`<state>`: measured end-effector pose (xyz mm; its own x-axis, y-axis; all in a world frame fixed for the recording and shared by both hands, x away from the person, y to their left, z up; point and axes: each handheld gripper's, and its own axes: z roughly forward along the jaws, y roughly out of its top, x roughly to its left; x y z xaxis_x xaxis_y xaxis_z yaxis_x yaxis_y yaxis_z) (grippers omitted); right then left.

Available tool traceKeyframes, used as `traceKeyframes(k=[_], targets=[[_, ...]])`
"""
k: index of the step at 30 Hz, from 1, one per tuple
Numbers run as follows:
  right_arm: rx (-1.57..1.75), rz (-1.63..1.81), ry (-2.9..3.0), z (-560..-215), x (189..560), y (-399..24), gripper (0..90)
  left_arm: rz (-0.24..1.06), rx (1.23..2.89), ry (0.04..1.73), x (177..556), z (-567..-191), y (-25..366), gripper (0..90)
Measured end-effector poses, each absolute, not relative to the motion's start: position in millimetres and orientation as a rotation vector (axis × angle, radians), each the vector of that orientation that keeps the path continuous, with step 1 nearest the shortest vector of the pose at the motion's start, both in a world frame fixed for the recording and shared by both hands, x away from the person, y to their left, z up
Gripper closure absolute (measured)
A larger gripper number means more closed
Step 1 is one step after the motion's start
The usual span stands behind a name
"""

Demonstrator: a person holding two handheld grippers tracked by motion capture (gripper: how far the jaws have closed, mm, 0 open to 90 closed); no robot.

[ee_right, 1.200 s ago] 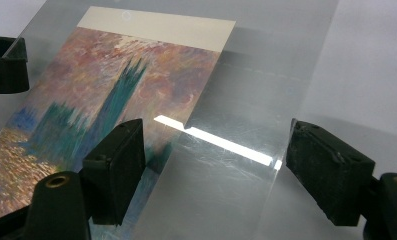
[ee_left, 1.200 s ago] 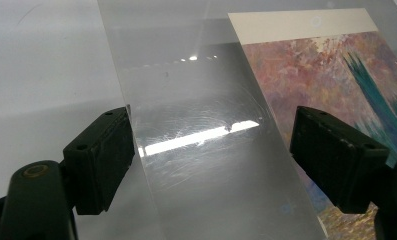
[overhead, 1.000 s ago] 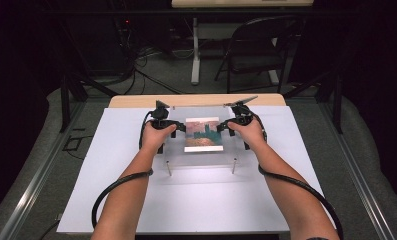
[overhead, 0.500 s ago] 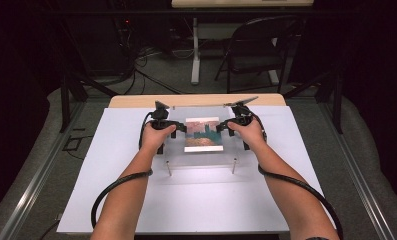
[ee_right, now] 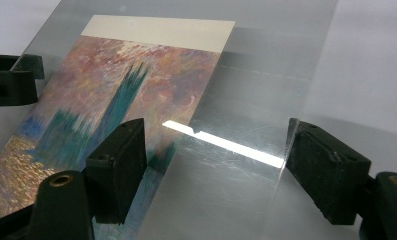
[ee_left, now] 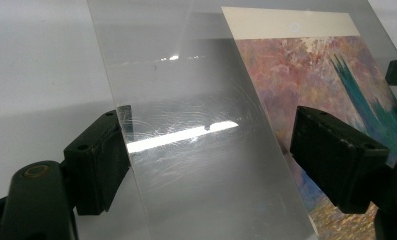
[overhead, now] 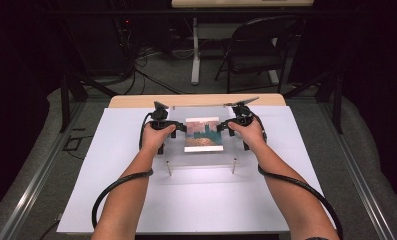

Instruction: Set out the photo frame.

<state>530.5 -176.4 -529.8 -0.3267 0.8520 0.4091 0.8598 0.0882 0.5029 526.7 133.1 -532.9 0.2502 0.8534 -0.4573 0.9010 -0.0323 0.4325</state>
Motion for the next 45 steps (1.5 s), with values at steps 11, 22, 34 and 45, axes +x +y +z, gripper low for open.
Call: traceKeyframes(k=[11,22,34,45], targets=[[-1.858,-1.069,-2.265,-527.0,529.8,-179.3,31.5,-0.082,1.874,1.608,526.2,-530.2,131.5,18.6],[-1.863,-1.076,-2.242,-525.6,528.7,-181.4,32.9,-0.094,1.849,1.611,525.9,-529.2,134.6,23.0],[-1.848,-1.100,-2.298,-515.6,522.7,-180.9,33.0,-0.069,1.849,1.599,521.2,-516.6,134.6,25.9],[-1.822,-1.138,-2.381,-492.3,507.6,-181.5,36.1,-0.018,1.866,1.543,509.8,-493.2,136.4,30.6]])
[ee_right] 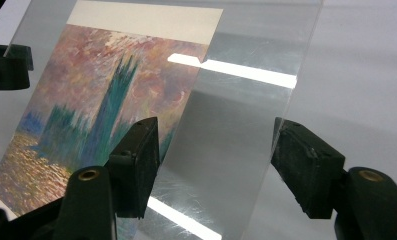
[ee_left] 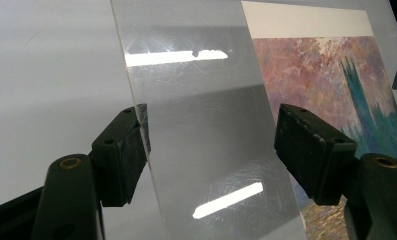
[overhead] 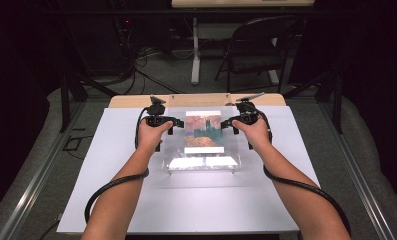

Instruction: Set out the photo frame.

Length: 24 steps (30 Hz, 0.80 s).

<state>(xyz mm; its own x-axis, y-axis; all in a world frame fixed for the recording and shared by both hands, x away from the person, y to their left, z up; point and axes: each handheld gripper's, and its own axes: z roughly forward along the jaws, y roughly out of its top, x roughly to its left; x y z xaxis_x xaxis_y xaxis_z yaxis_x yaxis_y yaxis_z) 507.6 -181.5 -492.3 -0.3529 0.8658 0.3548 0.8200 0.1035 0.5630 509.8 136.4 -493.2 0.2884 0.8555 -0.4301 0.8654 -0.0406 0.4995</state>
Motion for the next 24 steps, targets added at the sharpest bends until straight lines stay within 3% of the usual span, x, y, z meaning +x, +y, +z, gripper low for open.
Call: traceKeyframes(k=[24], targets=[[1.602,1.086,2.299,-462.2,482.2,-184.1,43.6,0.029,1.918,1.447,486.9,-462.8,143.8,38.8]])
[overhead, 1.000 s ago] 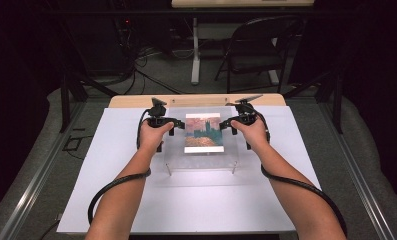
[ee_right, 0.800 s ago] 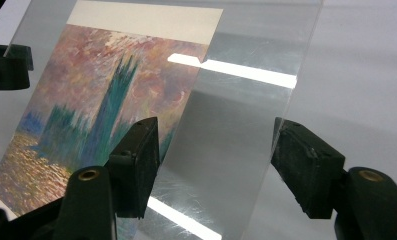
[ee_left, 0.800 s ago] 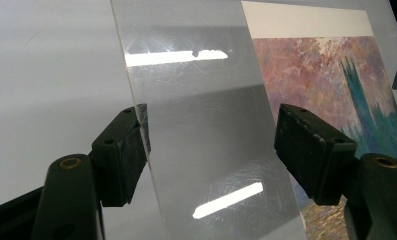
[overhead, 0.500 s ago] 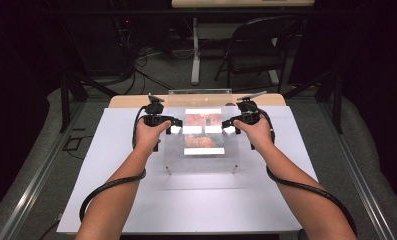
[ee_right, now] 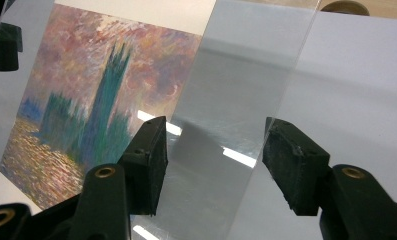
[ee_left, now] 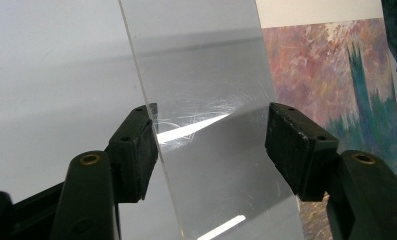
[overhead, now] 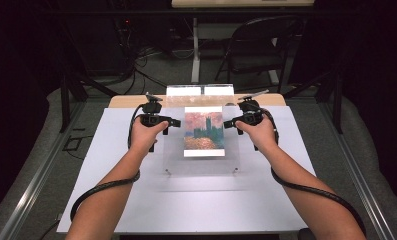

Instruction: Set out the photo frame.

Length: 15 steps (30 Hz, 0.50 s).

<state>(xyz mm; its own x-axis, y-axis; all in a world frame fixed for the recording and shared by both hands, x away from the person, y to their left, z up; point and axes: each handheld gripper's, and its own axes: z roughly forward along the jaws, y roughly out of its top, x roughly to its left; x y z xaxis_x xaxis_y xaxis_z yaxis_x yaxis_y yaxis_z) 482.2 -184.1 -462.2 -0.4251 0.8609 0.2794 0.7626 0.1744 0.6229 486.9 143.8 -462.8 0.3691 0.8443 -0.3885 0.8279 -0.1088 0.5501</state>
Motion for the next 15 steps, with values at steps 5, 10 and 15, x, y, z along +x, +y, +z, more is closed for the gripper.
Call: traceKeyframes(k=[5,10,15], targets=[[1.575,1.076,2.301,-456.3,476.1,-184.0,44.8,0.042,1.932,1.427,481.6,-457.5,145.1,40.4],[1.546,1.080,2.303,-451.9,470.0,-185.0,46.5,0.059,1.920,1.405,474.3,-453.6,147.5,42.7],[1.515,1.089,2.302,-447.1,463.6,-186.4,48.8,0.069,1.925,1.382,467.0,-448.0,150.5,45.8]])
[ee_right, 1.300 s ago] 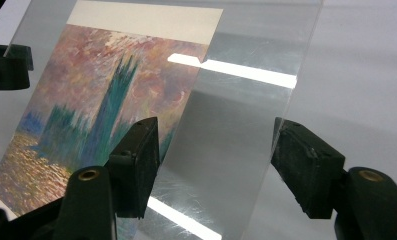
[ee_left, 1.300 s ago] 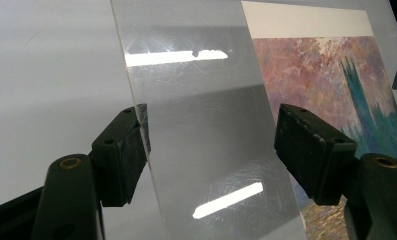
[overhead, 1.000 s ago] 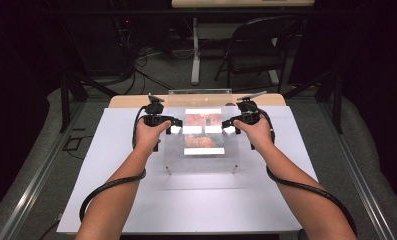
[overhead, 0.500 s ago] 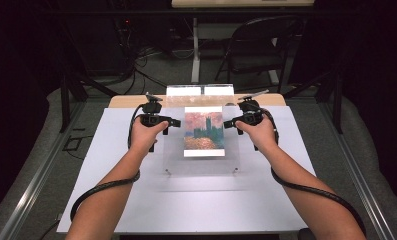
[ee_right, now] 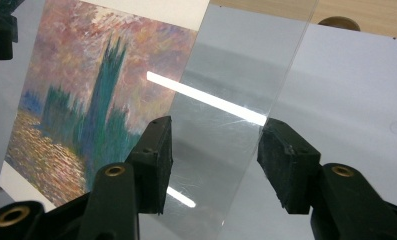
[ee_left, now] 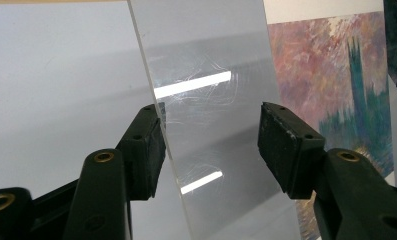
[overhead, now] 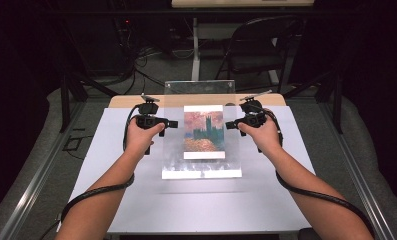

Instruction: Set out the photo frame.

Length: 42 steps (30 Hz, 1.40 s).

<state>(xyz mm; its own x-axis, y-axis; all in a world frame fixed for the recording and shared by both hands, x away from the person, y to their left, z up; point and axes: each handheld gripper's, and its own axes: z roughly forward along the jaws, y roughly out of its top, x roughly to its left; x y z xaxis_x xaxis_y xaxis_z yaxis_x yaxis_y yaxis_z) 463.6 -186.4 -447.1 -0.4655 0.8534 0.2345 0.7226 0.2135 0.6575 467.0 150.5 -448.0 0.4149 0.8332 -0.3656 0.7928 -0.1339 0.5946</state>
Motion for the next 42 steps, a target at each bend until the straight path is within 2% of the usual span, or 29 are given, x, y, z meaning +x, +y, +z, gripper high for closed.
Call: traceKeyframes(k=[26,32,42], targets=[[1.332,1.136,2.314,-419.1,410.7,-198.6,64.0,0.157,1.965,1.233,413.5,-421.2,161.1,58.4],[1.305,1.148,2.327,-414.4,398.4,-201.3,66.1,0.161,1.962,1.194,400.0,-418.0,165.4,61.7],[1.287,1.170,2.336,-410.5,385.4,-202.8,66.1,0.197,1.983,1.154,384.0,-414.4,165.8,62.2]])
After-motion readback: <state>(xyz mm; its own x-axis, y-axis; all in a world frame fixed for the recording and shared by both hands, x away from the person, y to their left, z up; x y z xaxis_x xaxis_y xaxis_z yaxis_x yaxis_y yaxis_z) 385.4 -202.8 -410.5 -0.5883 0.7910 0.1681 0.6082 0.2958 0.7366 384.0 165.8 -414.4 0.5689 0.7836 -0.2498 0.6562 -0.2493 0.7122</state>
